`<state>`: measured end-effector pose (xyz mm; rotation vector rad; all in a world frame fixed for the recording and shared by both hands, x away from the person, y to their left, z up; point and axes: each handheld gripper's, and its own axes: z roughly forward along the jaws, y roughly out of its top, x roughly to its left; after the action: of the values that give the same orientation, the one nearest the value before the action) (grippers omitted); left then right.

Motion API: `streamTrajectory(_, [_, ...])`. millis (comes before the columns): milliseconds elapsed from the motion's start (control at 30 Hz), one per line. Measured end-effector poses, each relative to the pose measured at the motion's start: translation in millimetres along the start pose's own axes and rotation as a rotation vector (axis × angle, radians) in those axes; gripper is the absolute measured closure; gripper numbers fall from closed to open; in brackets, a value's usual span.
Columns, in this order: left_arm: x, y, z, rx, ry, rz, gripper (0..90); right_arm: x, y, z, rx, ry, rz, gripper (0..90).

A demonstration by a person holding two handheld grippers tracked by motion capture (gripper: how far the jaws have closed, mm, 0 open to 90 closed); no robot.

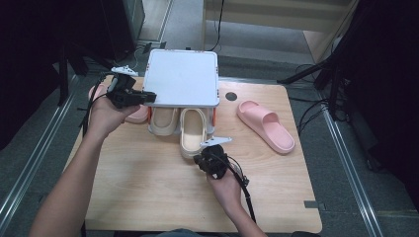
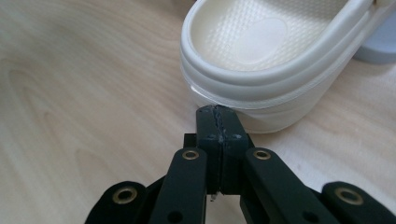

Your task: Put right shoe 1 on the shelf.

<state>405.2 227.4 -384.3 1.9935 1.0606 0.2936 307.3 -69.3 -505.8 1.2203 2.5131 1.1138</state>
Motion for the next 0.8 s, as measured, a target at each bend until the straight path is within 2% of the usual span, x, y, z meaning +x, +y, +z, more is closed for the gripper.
streamTrajectory(100, [0.2, -0.1, 0.0, 0.0, -0.002, 0.002, 82.0, -7.6, 7.1, 7.7, -0.012, 0.005, 0.011, 89.6])
streamTrajectory(200, [0.5, -0.3, 0.1, -0.001, -0.004, 0.005, 82.0, -17.3, 17.1, 13.1, -0.034, 0.014, 0.06, 89.3])
streamTrajectory(233, [0.6, -0.3, 0.1, -0.002, -0.005, 0.004, 82.0, -19.8, 19.4, 14.4, -0.042, 0.016, 0.061, 89.3])
streamTrajectory(333, [0.6, -0.3, 0.0, -0.001, -0.005, 0.003, 81.8, -25.8, 29.2, 21.1, -0.04, -0.005, 0.066, 88.5])
streamTrajectory(500, [0.8, -0.5, 0.0, -0.003, -0.007, 0.001, 81.7, -31.2, 41.4, 33.4, -0.039, -0.026, 0.037, 87.8])
streamTrajectory(633, [3.2, -0.8, -1.5, -0.004, -0.016, -0.003, 79.8, -35.3, 45.2, 40.2, -0.053, -0.038, 0.036, 87.9])
streamTrajectory(700, [6.5, -1.2, -4.5, 0.003, -0.009, 0.007, 78.2, -35.2, 44.8, 38.6, -0.045, -0.042, 0.041, 86.9])
streamTrajectory(800, [8.7, -1.6, -7.0, 0.005, -0.016, -0.014, 74.7, -32.3, 42.0, 28.4, -0.045, -0.017, 0.03, 85.6])
